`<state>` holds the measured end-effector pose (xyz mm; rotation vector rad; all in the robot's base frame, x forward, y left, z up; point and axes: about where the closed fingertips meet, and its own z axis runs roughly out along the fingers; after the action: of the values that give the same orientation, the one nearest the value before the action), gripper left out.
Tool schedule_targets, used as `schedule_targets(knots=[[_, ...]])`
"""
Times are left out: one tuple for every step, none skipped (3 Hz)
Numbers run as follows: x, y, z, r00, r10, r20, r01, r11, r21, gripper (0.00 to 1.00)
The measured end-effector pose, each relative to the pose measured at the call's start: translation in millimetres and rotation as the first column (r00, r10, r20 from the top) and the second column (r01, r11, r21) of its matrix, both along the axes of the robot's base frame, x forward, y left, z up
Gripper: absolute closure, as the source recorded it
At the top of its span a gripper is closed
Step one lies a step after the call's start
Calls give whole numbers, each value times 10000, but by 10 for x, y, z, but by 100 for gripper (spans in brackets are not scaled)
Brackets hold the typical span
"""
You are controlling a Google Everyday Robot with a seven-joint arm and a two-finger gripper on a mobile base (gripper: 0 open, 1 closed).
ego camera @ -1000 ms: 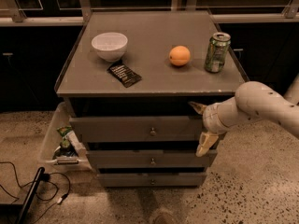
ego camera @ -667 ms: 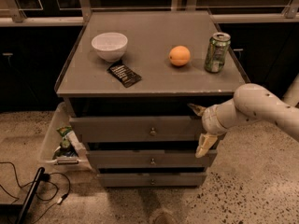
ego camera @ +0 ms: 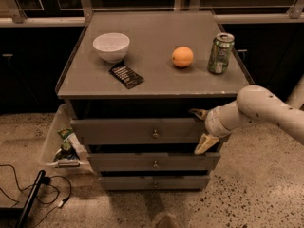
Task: Open top drawer
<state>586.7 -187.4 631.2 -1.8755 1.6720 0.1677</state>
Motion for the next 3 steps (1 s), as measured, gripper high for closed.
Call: schedule_targets(knots=[[0,0,0,10000,1,0,-1,10000,0,42],[0,1,-1,10000,1,-1,-1,10000,0,65],[0,1,-1,10000,2,-1,-2,10000,1,88]])
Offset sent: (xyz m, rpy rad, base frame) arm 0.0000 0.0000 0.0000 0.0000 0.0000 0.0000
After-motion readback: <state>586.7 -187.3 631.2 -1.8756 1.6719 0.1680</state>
